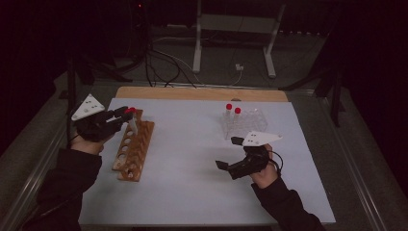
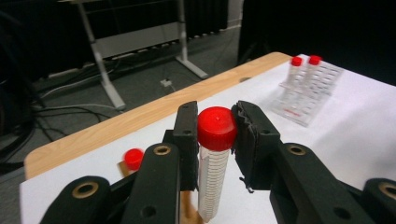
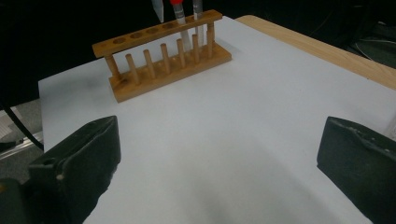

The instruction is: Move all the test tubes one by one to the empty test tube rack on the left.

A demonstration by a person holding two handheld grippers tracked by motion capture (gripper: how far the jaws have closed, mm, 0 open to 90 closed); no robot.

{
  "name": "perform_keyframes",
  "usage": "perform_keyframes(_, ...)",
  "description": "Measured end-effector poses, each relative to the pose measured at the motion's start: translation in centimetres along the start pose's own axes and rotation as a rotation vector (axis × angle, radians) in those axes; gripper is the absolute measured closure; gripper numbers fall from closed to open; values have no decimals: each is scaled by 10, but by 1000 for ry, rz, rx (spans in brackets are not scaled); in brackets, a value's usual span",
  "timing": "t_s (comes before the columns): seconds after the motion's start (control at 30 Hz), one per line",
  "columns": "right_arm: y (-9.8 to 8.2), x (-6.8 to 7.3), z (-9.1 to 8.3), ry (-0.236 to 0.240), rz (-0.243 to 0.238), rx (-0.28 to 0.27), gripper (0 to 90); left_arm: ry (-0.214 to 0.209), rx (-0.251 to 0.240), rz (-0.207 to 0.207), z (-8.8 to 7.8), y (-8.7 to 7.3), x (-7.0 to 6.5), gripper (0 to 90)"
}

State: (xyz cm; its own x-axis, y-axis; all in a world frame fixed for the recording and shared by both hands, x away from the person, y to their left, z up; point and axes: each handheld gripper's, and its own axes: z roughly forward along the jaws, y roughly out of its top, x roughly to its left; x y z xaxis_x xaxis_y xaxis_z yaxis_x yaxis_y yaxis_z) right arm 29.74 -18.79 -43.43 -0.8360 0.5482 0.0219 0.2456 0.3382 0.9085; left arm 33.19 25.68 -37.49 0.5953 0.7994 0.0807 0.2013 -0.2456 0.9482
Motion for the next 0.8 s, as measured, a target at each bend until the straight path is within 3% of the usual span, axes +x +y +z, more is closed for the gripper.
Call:
perform_keyframes(0.37,-1,-1,0,-1,4,-1,0,81,20,-50,8,-22,20,722)
perform_keyframes(0.8,-1,-2,-1,-1,8,-10,0,92,96,-64,25,-48,20,722)
